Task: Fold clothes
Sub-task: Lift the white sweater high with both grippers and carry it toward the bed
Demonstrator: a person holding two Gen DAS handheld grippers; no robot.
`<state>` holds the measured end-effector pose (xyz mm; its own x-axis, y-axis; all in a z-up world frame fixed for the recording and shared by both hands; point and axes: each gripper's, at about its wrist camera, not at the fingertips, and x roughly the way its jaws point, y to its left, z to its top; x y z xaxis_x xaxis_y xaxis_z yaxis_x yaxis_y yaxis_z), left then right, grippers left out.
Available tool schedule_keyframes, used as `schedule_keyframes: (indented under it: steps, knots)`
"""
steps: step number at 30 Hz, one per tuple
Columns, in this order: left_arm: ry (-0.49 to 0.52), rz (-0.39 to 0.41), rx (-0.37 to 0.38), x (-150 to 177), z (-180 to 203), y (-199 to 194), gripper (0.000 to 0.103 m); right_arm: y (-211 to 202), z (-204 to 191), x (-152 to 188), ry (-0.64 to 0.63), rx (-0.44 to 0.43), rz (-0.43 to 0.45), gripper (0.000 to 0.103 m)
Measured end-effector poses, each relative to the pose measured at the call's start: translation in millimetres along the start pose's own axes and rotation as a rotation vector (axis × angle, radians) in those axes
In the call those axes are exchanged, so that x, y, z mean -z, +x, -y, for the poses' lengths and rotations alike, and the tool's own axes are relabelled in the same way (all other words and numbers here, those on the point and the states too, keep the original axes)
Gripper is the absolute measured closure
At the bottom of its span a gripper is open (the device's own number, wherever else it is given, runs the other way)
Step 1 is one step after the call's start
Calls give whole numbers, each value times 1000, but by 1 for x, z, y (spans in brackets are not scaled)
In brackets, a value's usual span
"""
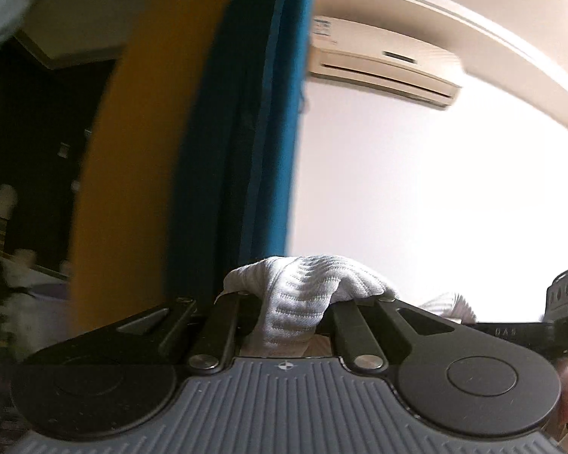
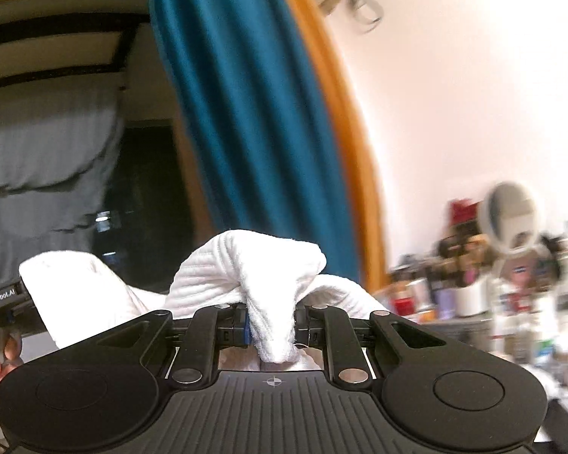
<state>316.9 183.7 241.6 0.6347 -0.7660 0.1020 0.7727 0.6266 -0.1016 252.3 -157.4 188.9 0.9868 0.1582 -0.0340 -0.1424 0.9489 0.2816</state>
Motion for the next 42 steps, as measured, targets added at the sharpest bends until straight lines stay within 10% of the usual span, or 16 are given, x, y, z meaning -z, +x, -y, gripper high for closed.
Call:
schedule_keyframes:
  steps: [15,29,42]
  knots:
    - [-67,-142,454,52,155,77,93,-213,75,12,25,400,79,88]
    - [-109,-296,414,124,354,78,93,-395,262,-25,17,350,24,88]
    - [-149,-198,629,119,469,143,93,-468,374,-85,26,417,138,88]
